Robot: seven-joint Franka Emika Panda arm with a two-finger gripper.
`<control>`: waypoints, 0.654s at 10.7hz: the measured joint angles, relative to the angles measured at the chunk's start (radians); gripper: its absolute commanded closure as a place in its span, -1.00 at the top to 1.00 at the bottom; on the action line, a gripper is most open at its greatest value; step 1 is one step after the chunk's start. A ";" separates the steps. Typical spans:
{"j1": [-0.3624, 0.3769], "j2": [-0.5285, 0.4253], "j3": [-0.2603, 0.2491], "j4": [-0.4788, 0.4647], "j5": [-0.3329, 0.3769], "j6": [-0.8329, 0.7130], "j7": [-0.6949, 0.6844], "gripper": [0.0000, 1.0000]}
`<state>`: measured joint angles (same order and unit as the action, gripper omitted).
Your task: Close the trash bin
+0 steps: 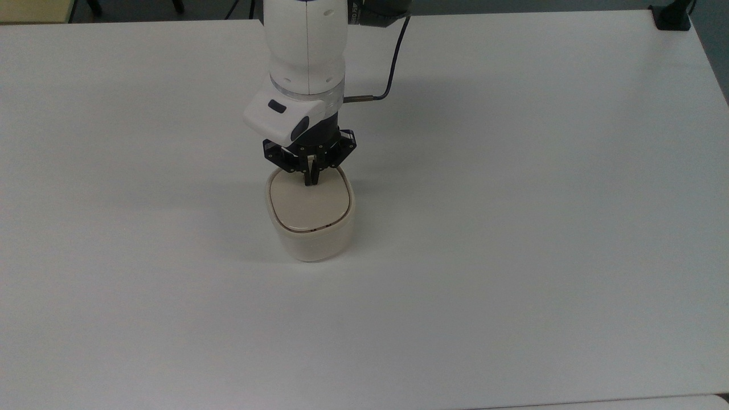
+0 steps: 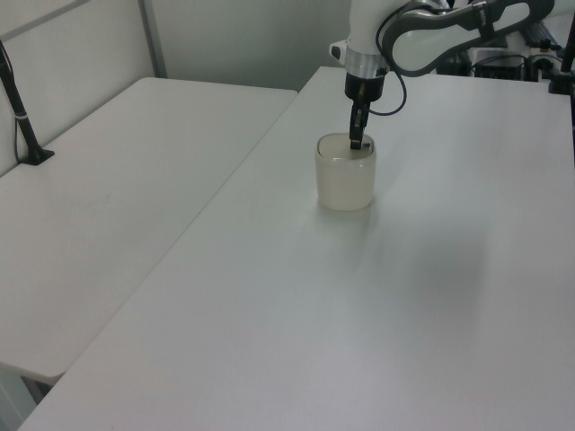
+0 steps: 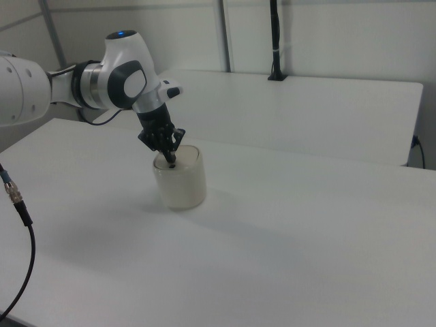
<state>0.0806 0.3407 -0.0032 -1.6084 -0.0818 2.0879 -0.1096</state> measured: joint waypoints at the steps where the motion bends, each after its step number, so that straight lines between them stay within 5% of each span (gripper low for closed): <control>1: -0.006 -0.006 -0.002 0.007 0.000 0.000 0.000 -0.72; 7: -0.078 -0.232 -0.006 0.030 0.001 -0.328 0.102 -0.60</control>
<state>0.0024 0.1082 -0.0094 -1.5785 -0.0810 1.7603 -0.0080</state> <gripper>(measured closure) 0.855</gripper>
